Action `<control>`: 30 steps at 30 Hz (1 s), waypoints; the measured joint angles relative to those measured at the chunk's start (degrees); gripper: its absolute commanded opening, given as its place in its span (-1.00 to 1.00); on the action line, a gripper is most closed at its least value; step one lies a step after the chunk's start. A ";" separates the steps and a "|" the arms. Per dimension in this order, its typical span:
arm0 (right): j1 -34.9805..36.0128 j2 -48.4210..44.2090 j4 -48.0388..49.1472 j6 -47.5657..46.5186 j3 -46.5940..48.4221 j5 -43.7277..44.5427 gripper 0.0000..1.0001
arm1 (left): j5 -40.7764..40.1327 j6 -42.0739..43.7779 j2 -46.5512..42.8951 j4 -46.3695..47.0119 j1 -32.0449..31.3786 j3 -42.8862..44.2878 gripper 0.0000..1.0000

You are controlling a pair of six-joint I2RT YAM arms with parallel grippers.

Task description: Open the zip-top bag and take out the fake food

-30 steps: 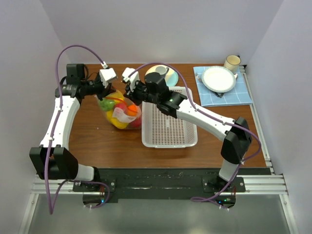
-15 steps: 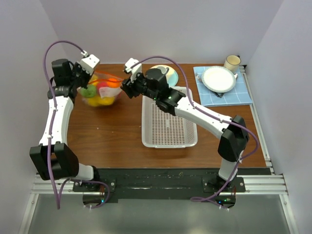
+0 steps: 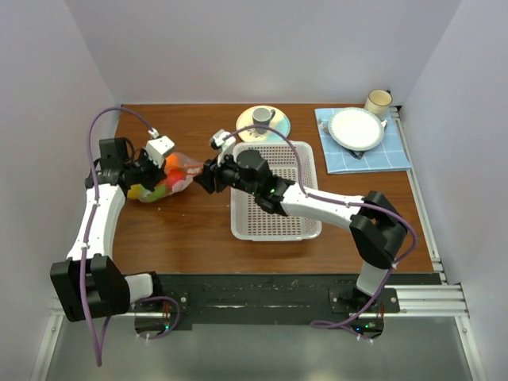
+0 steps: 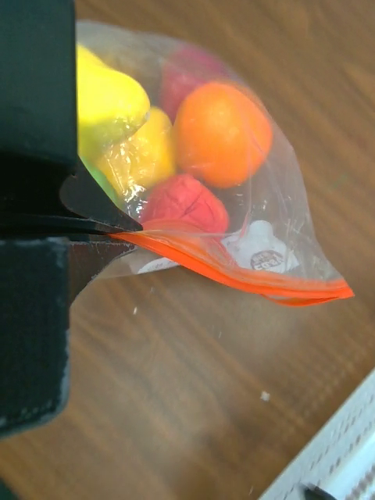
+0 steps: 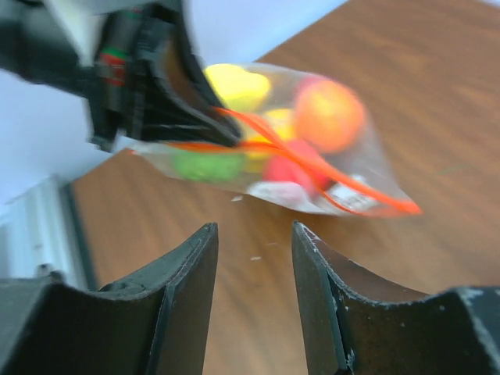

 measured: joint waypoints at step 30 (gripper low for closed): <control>4.39 5.03 19.87 11.63 -8.81 -2.08 -0.42 | 8.15 4.92 0.42 -13.03 -2.12 3.89 -1.00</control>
